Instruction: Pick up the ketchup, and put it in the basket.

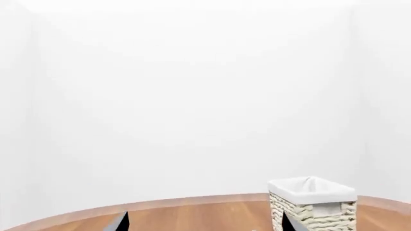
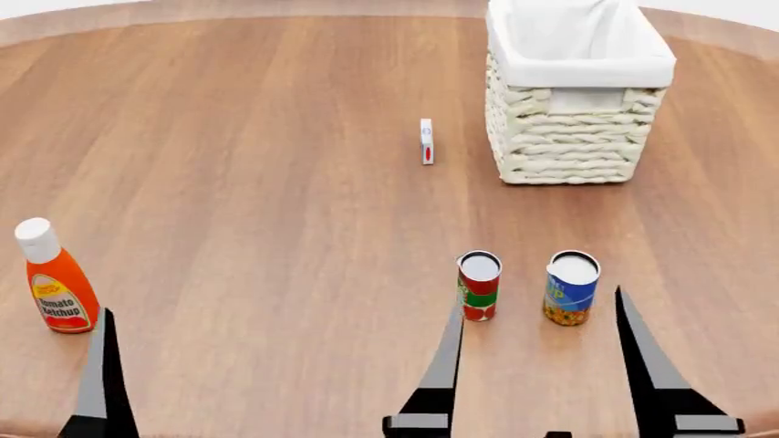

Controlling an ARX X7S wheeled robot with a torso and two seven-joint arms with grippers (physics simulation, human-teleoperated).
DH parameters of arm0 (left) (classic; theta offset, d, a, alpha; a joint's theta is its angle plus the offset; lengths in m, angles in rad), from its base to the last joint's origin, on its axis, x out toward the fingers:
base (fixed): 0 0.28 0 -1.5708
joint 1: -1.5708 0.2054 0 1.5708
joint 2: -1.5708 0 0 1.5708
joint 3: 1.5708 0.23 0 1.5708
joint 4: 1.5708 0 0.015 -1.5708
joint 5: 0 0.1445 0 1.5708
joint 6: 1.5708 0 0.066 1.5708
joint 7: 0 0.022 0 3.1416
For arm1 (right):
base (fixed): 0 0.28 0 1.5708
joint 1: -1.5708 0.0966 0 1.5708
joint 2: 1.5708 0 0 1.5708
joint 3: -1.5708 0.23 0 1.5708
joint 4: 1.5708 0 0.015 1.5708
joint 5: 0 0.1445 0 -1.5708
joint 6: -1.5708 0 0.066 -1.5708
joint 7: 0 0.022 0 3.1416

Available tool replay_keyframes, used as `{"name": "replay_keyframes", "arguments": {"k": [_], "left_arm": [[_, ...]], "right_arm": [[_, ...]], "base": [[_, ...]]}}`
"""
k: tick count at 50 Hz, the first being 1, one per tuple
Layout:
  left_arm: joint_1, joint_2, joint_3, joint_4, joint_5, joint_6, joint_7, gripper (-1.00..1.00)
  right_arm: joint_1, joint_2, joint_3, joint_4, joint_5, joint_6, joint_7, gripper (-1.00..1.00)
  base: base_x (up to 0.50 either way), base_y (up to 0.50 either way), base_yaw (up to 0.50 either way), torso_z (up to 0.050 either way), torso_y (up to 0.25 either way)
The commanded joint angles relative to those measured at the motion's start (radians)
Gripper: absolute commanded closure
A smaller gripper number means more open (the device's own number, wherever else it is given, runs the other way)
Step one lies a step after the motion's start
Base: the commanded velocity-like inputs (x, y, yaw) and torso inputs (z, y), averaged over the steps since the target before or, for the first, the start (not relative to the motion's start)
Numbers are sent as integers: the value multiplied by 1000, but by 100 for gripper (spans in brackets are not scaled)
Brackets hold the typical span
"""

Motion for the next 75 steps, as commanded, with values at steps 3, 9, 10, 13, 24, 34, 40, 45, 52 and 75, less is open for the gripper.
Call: {"name": "replay_keyframes", "arguments": {"k": [3, 9, 10, 13, 24, 34, 40, 45, 52, 75], "left_arm": [[4, -17, 4, 87, -3, -32, -20, -100], [3, -22, 10, 97, -3, -38, -26, -100], [3, -23, 10, 97, -3, -37, -27, -100], [0, -26, 11, 104, -5, -45, -30, -100], [1, -42, 17, 113, -16, -48, -48, -100], [3, -58, 29, 115, -20, -45, -66, -100], [-3, -64, 30, 123, -28, -56, -77, -100], [-5, -70, 34, 122, -32, -56, -85, -100], [-7, -76, 36, 130, -36, -60, -92, -100], [-9, -92, 44, 138, -48, -62, -111, -100]], "right_arm": [[38, 14, -9, -110, -12, 131, 31, -100], [47, 24, -19, -118, -20, 154, 42, -100], [47, 25, -22, -120, -22, 155, 44, -100], [42, 32, -26, -120, -24, 136, 46, -100], [38, 37, -27, -123, -22, 143, 53, -100], [43, 42, -23, -123, -15, 157, 57, -100], [46, 50, -28, -123, -6, 162, 69, -100], [52, 66, -36, -123, 11, 165, 90, -100], [63, 109, -53, -123, 63, 170, 152, -100], [125, 313, -133, -118, 307, 138, 436, -100]], "base": [[0, 0, 0, 0, 0], [0, 0, 0, 0, 0], [0, 0, 0, 0, 0], [238, 0, 0, 0, 0], [500, 0, 0, 0, 0], [500, 0, 0, 0, 0], [500, 0, 0, 0, 0], [500, 0, 0, 0, 0], [500, 0, 0, 0, 2], [500, 0, 0, 0, 0]]}}
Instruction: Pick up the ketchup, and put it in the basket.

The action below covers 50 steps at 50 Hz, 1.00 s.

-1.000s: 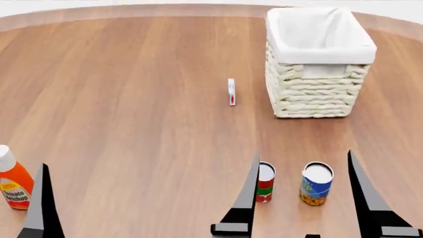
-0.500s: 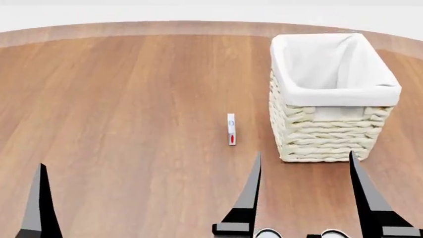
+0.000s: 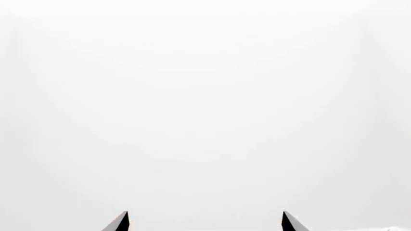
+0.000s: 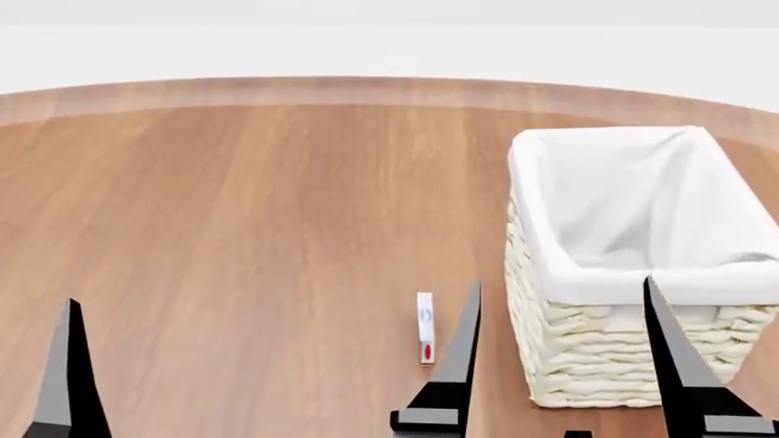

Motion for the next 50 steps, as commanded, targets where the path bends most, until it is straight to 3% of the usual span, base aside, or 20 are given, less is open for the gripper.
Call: {"name": "replay_keyframes", "arguments": {"k": [1, 14, 22, 44, 50], "left_arm": [[1, -8, 5, 0, -4, 4, -10, -100], [-4, -15, 11, 4, -10, -3, -20, -100], [-3, -20, 12, 6, -14, -1, -27, -100], [-3, -33, 13, 1, -27, 5, -43, -100], [-5, -36, 14, 2, -32, 1, -48, -100]], "right_arm": [[24, 74, -33, 3, 87, -14, 102, -100], [28, 97, -41, 13, 114, -39, 133, -100], [-3, 104, -24, 19, 131, -125, 129, -100], [8, 128, -36, 20, 152, -124, 163, -100], [28, 135, -49, 18, 164, -86, 180, -100]], "base": [[500, 0, 0, 0, 0], [485, 0, 0, 0, 1], [-42, -149, 0, 0, 1], [-149, -496, 0, 0, 0], [0, 0, 0, 0, 0]]}}
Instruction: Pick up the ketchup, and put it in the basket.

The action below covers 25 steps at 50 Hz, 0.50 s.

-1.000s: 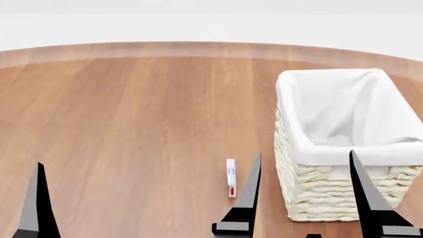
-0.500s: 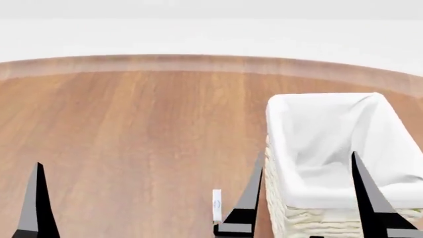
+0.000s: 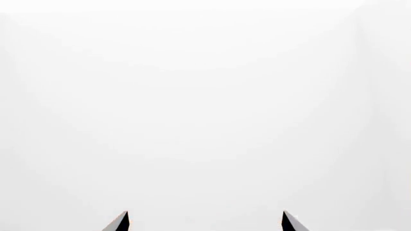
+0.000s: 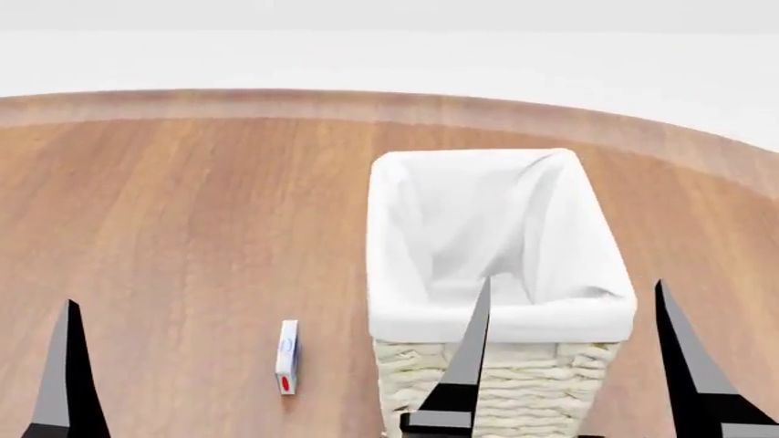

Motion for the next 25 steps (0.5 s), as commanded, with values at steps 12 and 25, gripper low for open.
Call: {"name": "replay_keyframes", "arguments": {"k": [12, 25], "left_arm": [[-2, -11, -8, 7, -31, 3, -14, -100], [4, -20, -30, 11, -85, 11, -21, -100]], "right_arm": [[27, 29, -36, 0, 23, 20, 39, -100], [34, 42, -48, 7, 31, 9, 54, -100]], "base": [[353, 0, 0, 0, 0], [0, 0, 0, 27, 0]]}}
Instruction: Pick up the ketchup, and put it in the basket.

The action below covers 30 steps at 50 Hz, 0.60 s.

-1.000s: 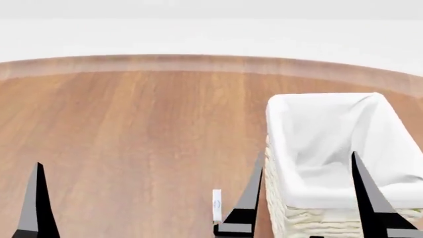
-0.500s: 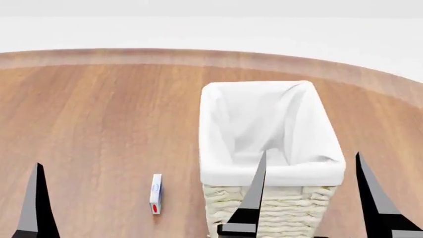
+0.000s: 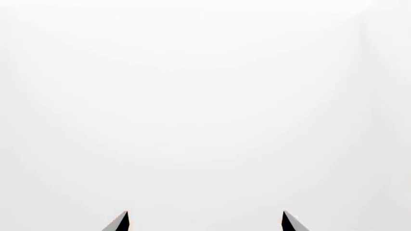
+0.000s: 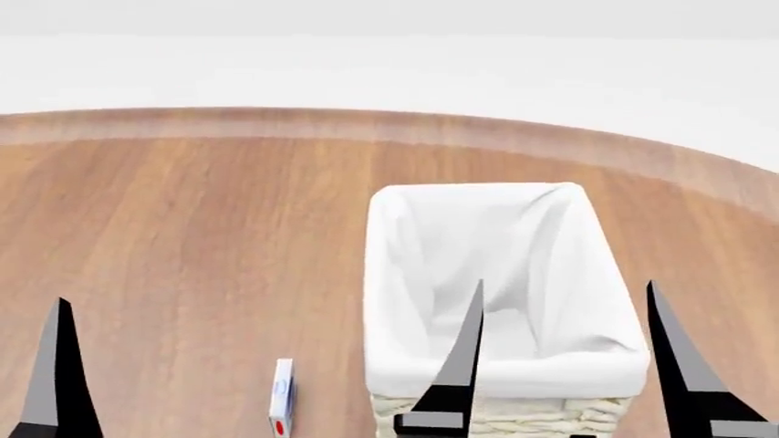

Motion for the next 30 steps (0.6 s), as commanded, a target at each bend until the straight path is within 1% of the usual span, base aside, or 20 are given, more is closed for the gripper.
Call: {"name": "replay_keyframes", "arguments": {"k": [1, 24, 26, 30], "left_arm": [[3, -7, -9, 4, -29, 5, -8, -100], [-4, -29, -5, 4, -46, 6, -29, -100], [1, -26, -3, 1, -56, 32, -22, -100], [-6, -38, 20, 15, -27, 3, -32, -100]], "right_arm": [[9, 12, -12, 2, 10, -2, 16, -100], [15, 38, -24, 1, 28, -18, 45, -100], [16, 39, -28, 1, 28, -18, 48, -100], [21, 41, -40, 0, 26, -16, 52, -100]], "base": [[0, 0, 0, 50, 0], [0, 0, 0, 50, 0], [0, 0, 0, 50, 0], [0, 0, 0, 50, -106]]}}
